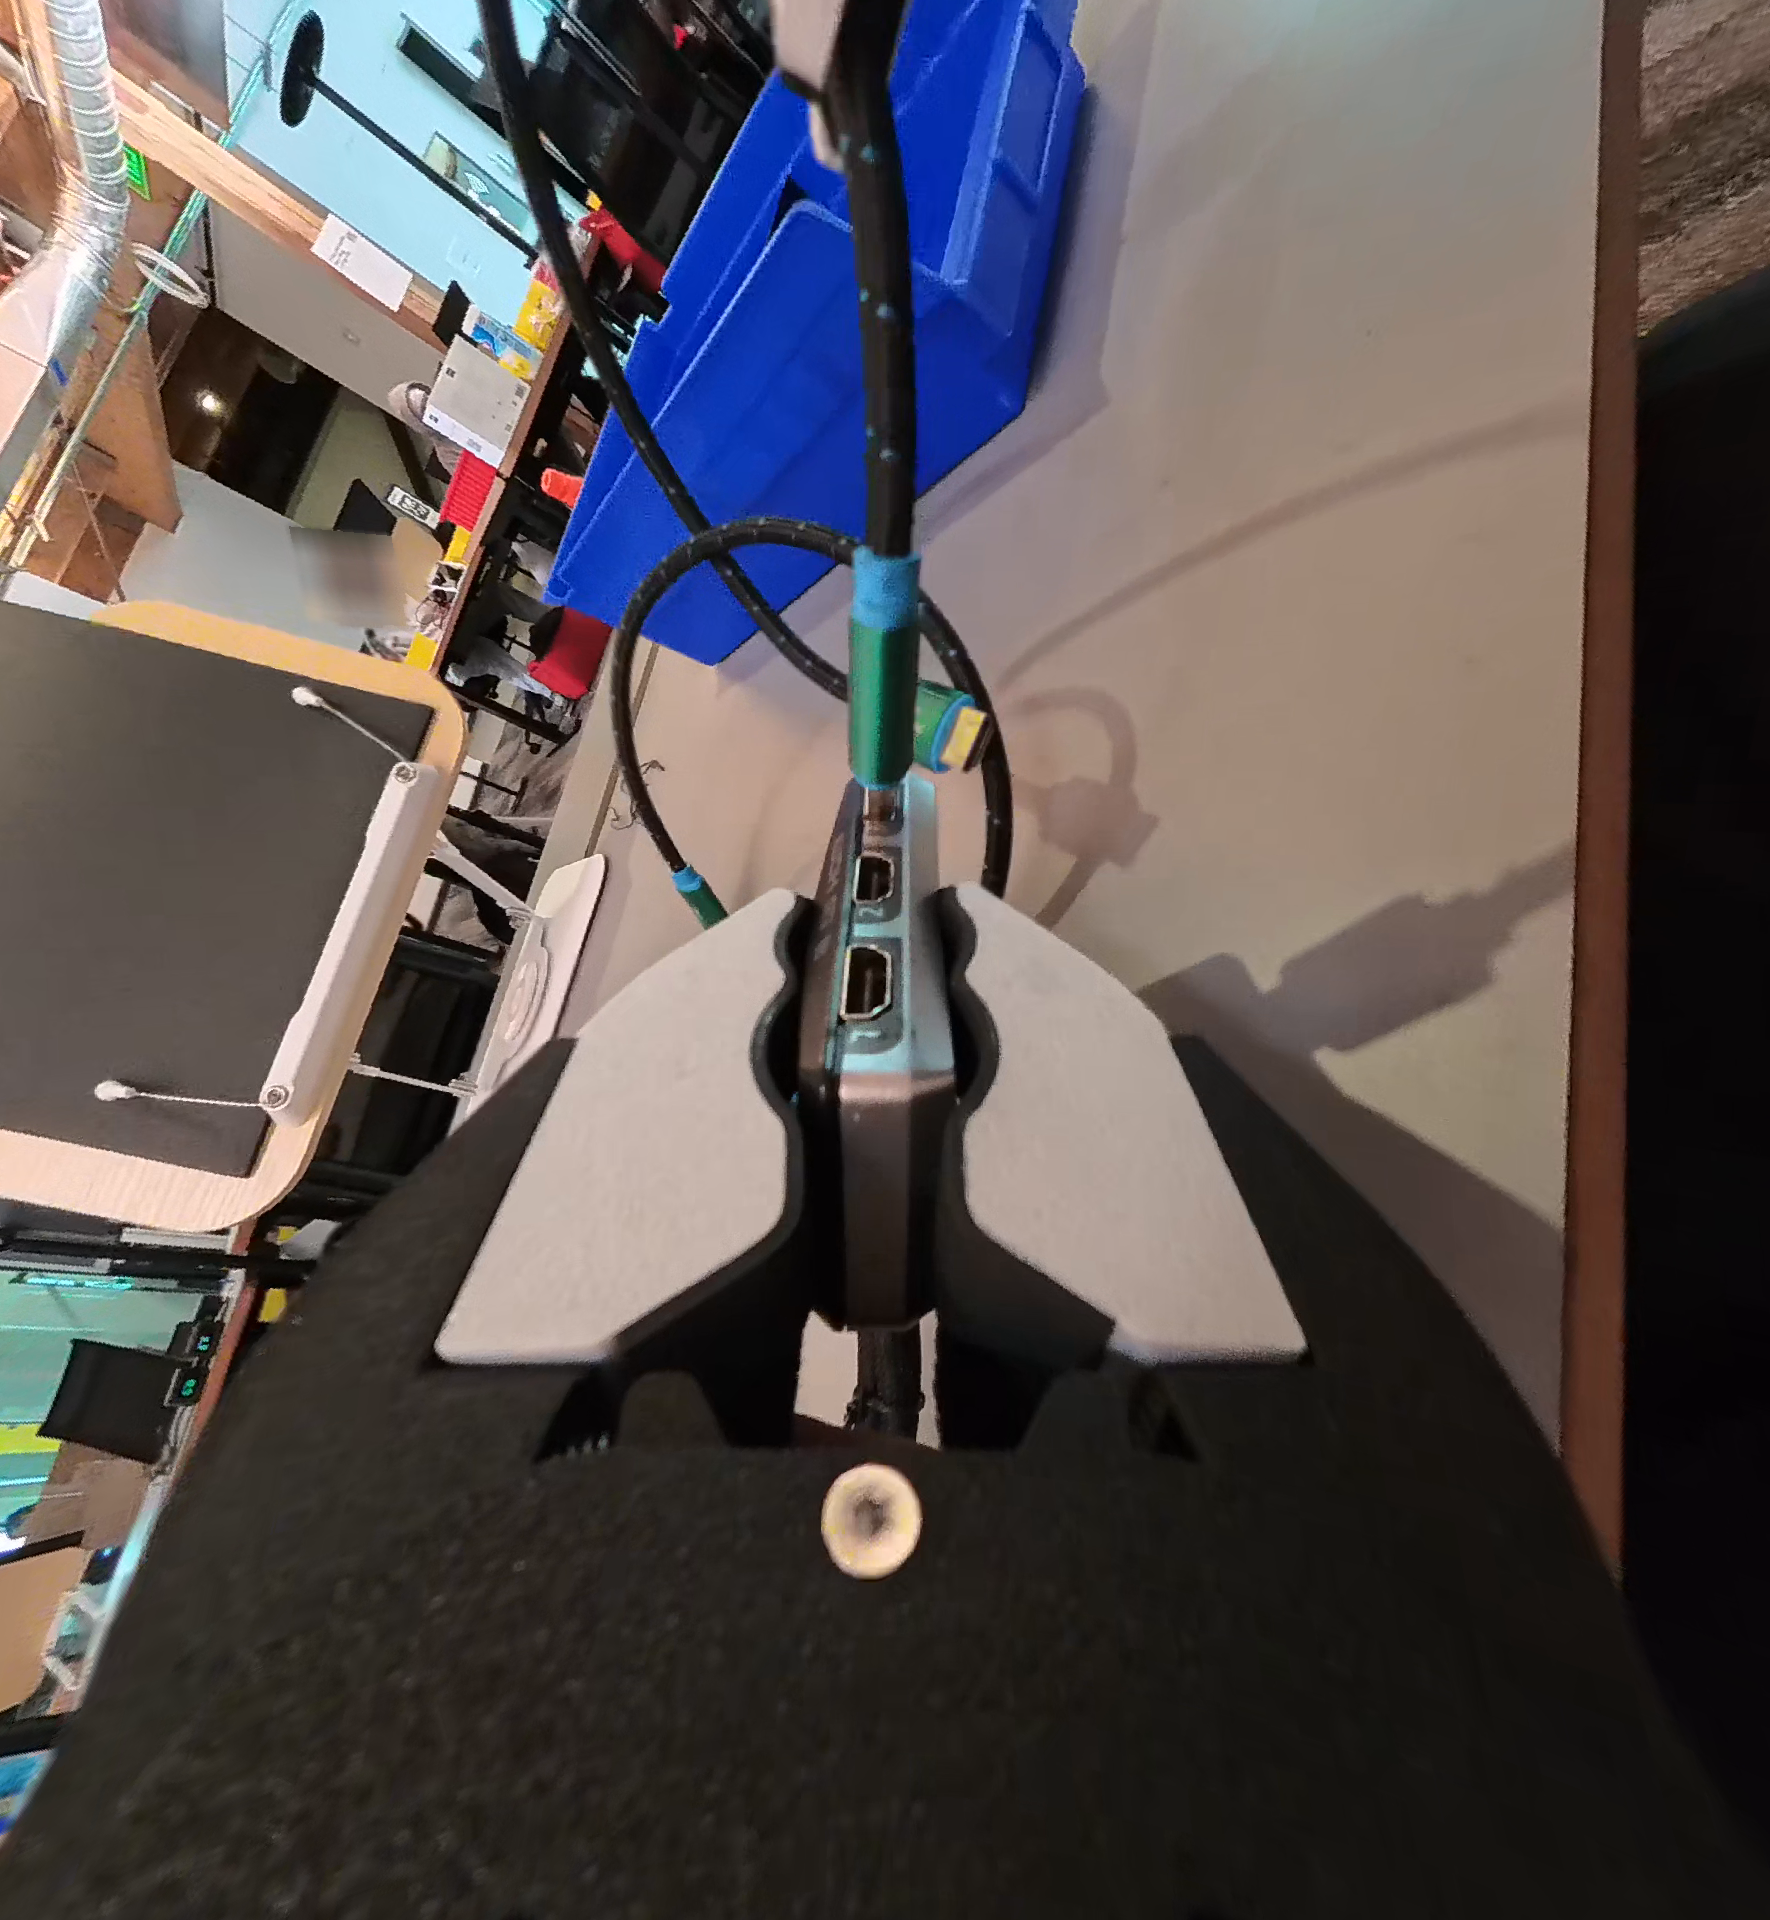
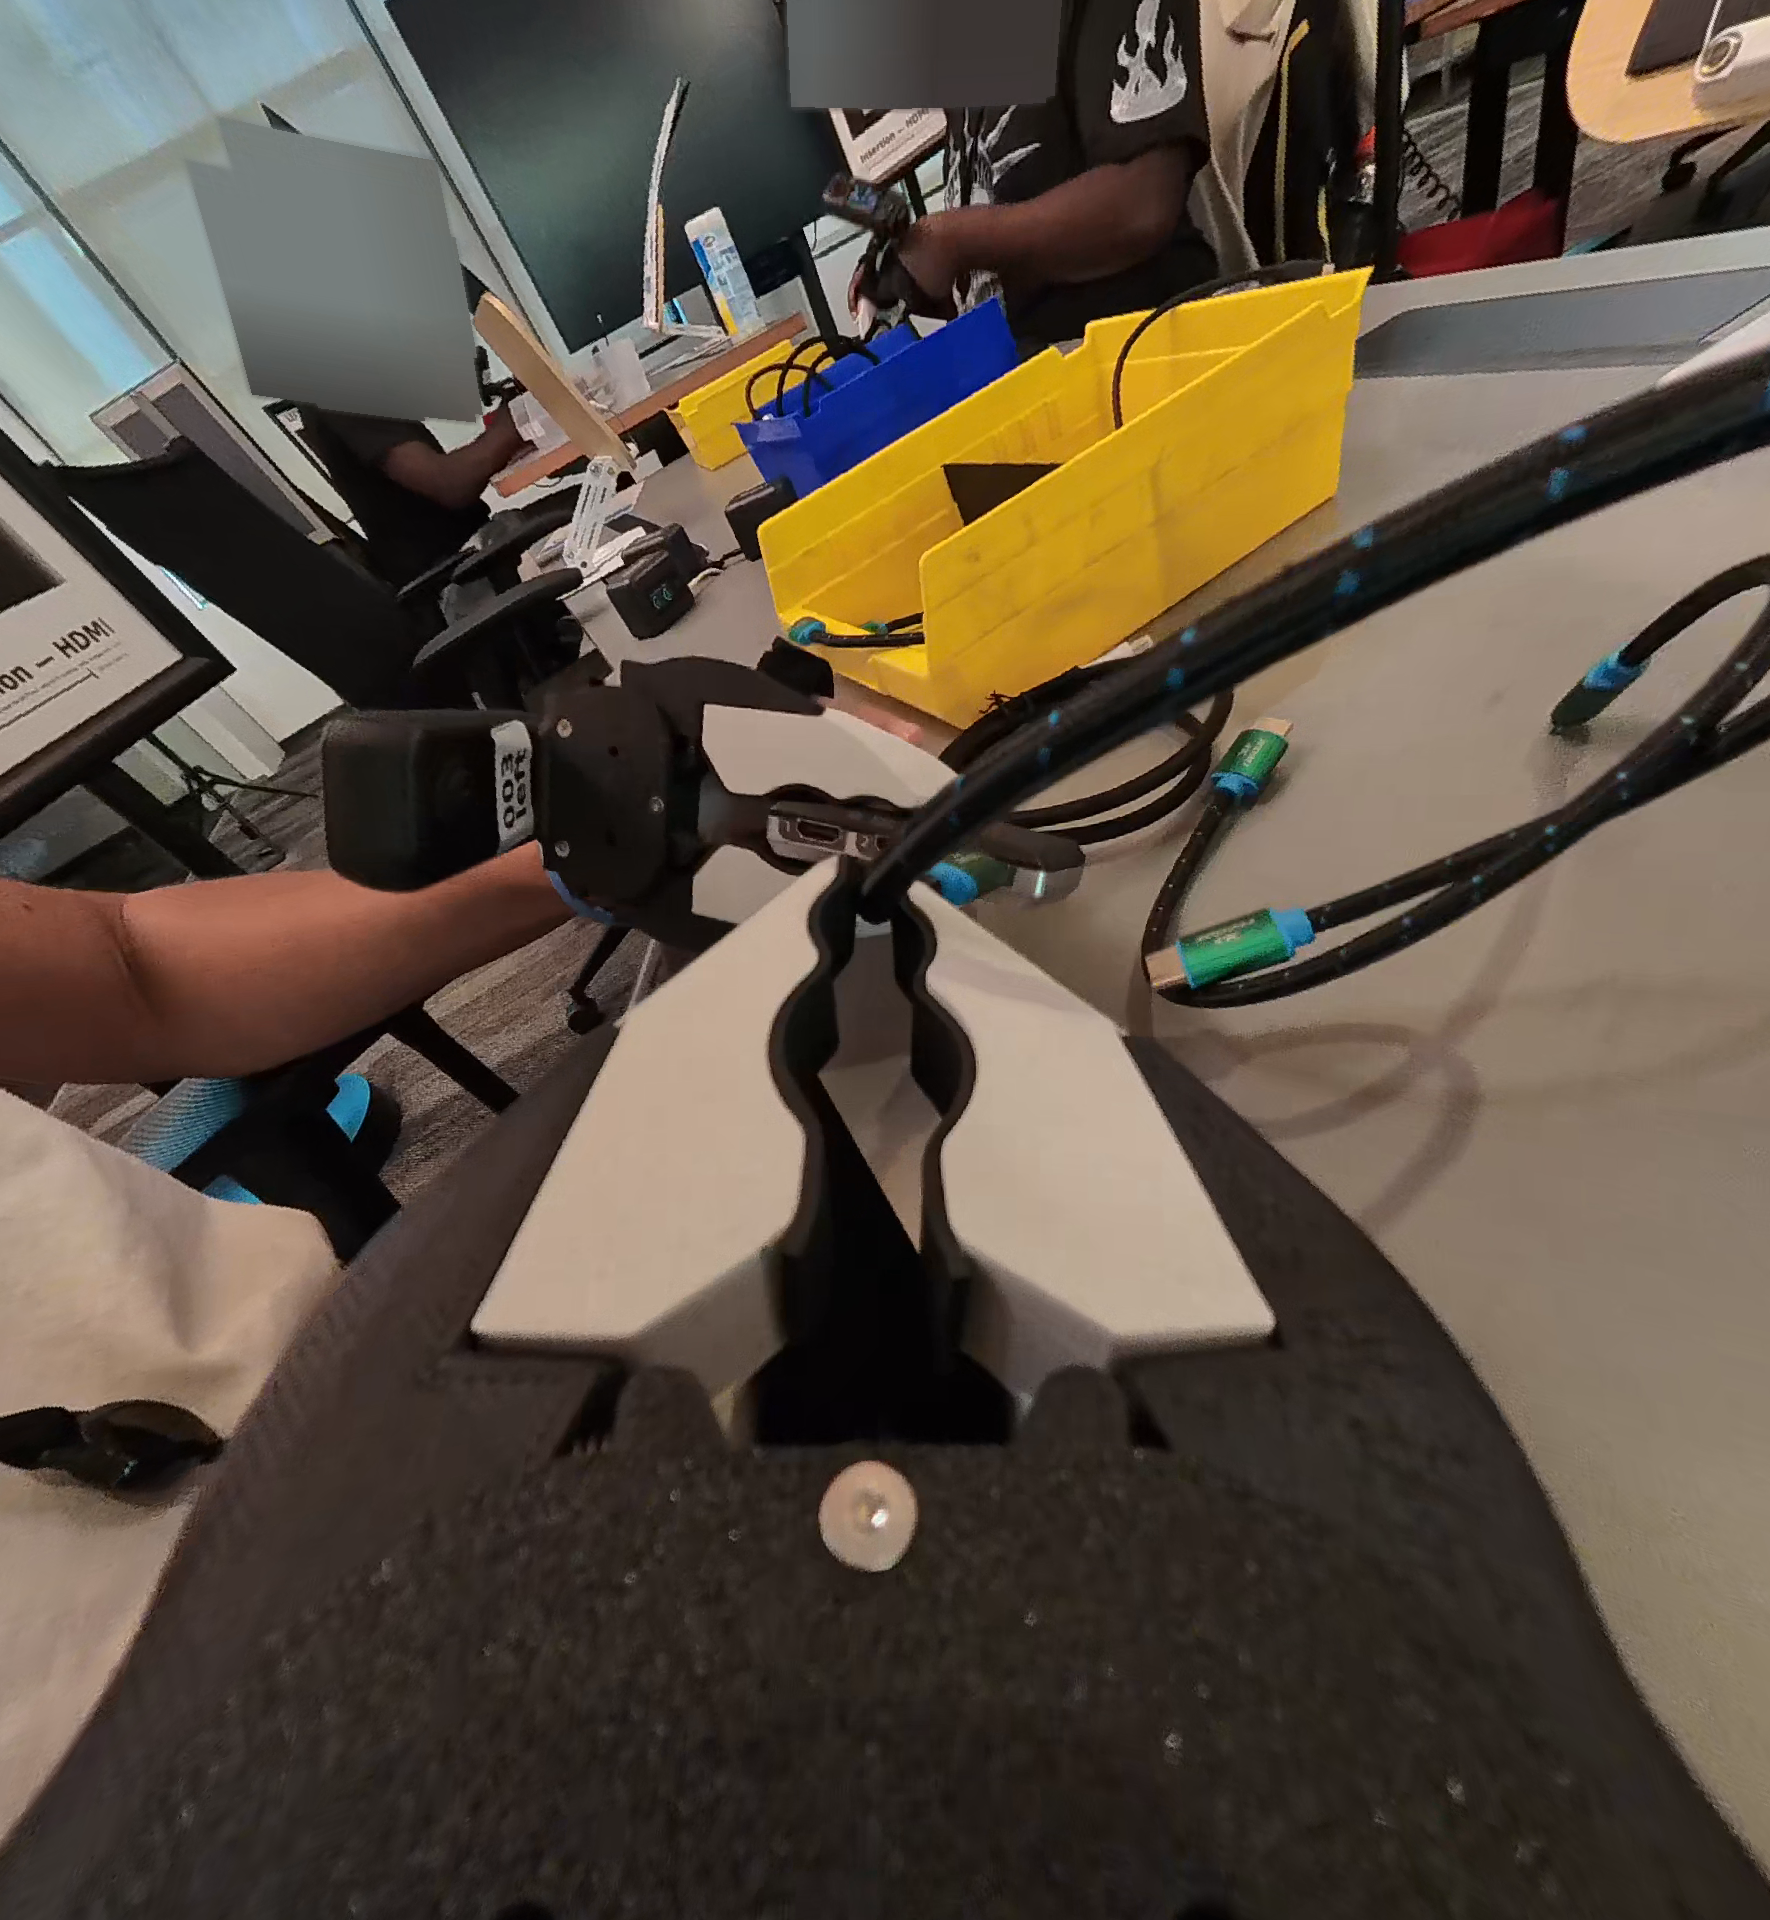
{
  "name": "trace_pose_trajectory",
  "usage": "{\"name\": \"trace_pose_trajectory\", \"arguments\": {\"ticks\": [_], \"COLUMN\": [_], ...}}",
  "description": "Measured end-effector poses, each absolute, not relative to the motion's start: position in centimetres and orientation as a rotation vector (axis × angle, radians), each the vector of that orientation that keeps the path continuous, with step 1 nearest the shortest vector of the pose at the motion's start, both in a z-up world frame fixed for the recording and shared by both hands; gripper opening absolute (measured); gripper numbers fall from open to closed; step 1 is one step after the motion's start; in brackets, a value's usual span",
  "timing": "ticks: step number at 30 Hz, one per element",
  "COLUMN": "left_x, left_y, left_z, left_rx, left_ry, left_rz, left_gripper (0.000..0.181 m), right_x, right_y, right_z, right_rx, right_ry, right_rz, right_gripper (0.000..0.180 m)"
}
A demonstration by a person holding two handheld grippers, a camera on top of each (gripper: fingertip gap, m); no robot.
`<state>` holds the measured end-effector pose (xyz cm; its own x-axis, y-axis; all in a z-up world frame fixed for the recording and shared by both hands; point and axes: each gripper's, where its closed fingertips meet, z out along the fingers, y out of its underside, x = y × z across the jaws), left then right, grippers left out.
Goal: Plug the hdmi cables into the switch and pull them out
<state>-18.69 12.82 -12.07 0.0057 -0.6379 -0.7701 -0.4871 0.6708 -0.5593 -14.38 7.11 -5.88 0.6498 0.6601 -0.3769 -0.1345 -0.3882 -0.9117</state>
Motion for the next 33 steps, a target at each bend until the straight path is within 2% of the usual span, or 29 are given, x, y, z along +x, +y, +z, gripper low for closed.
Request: {"name": "trace_pose_trajectory", "arguments": {"ticks": [8, 9, 11, 12, 20, 22, 33], "left_x": [-18.3, -18.2, -18.0, -17.9, -17.6, -17.6, -18.0], "left_y": [12.7, 12.6, 12.3, 12.2, 12.0, 12.0, 12.3], "left_z": [-12.1, -12.1, -12.1, -12.2, -12.1, -12.1, -11.1], "left_rx": [-0.967, -0.974, -0.981, -0.984, -0.999, -1.005, -0.994], "left_ry": [1.628, 1.624, 1.626, 1.626, 1.611, 1.610, 1.598], "left_rz": [-0.164, -0.179, -0.187, -0.185, -0.197, -0.198, -0.166], "left_gripper": [0.023, 0.022, 0.022, 0.023, 0.022, 0.023, 0.022], "right_x": [-14.2, -14.5, -15.1, -15.2, -15.7, -16.0, -16.6], "right_y": [7.5, 7.5, 7.6, 7.8, 10.1, 10.4, 10.8], "right_z": [-5.9, -6.5, -7.1, -7.3, -9.7, -10.2, -9.7], "right_rx": [-1.697, -1.715, -1.725, -1.727, -1.827, -1.851, -1.880], "right_ry": [-0.299, -0.318, -0.346, -0.339, -0.231, -0.218, -0.295], "right_rz": [0.974, 0.938, 0.867, 0.838, 0.707, 0.704, 0.545], "right_gripper": [0.007, 0.011, 0.031, 0.032, 0.030, 0.024, 0.020]}}
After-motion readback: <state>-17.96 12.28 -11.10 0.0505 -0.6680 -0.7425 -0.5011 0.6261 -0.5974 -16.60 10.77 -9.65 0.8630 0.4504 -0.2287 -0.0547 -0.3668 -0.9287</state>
